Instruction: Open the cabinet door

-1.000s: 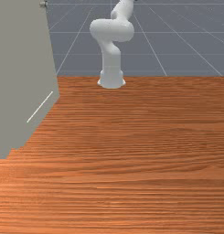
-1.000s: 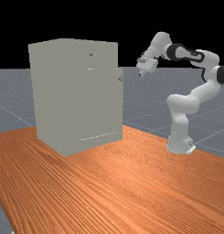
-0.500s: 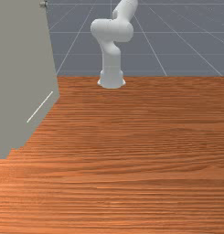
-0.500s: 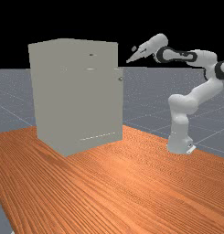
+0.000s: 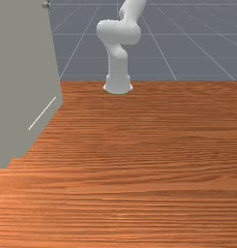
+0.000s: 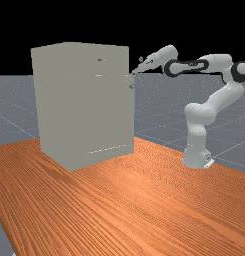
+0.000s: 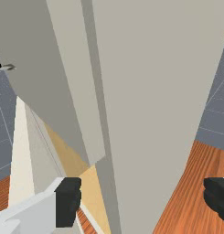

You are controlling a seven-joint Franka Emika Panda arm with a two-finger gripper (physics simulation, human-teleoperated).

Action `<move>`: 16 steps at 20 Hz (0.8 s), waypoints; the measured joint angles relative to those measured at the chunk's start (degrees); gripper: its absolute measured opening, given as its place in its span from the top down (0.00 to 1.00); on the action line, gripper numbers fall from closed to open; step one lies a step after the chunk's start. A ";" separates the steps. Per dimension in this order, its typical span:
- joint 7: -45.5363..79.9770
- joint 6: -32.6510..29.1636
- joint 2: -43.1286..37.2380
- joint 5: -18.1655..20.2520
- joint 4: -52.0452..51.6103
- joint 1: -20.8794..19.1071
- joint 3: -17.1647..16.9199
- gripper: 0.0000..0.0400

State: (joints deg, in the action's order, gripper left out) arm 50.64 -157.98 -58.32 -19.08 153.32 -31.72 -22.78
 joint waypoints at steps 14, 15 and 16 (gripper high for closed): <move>10.92 -6.43 -3.41 -2.66 12.89 -5.01 14.83 1.00; 11.76 -6.62 -3.87 -2.71 13.31 -5.08 15.82 1.00; 12.87 -6.71 -4.47 -2.72 13.75 -5.12 17.15 1.00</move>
State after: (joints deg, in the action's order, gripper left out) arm 63.51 -164.69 -62.80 -21.81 167.07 -36.84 -5.63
